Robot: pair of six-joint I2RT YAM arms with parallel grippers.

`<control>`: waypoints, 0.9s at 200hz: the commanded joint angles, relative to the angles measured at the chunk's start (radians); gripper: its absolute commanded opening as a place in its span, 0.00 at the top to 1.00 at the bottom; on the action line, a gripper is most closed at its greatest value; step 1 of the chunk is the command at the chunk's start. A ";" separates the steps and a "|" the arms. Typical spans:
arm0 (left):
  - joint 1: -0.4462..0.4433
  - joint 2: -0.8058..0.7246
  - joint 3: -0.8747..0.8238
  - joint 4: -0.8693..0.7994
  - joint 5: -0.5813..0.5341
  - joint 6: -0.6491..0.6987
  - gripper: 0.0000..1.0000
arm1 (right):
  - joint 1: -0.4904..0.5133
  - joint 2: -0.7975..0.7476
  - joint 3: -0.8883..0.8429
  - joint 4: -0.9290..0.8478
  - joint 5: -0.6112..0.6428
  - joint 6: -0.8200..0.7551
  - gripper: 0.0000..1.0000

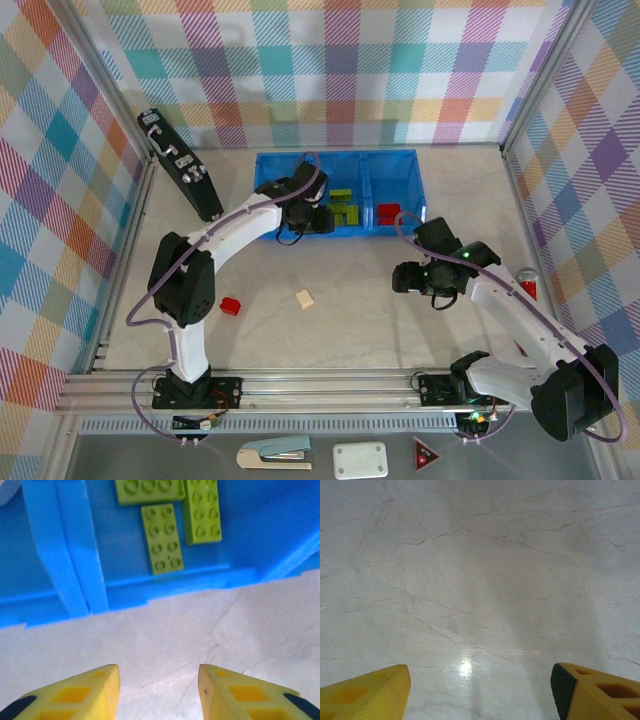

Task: Sort the legos into containers by color
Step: Pick up the lego from the middle-left of the table.

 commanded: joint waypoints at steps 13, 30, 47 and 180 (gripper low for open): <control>-0.047 -0.096 -0.092 -0.057 -0.105 -0.033 0.55 | 0.007 -0.004 -0.009 0.008 -0.022 -0.020 0.25; -0.068 -0.126 -0.140 -0.065 -0.139 -0.057 0.55 | 0.007 -0.007 -0.008 0.011 -0.032 -0.022 0.25; -0.088 -0.159 -0.187 -0.070 -0.168 -0.087 0.55 | 0.006 -0.012 -0.009 0.016 -0.043 -0.026 0.25; -0.298 -0.131 -0.320 -0.136 -0.327 -0.384 0.46 | 0.007 -0.075 -0.032 0.066 -0.160 -0.071 0.25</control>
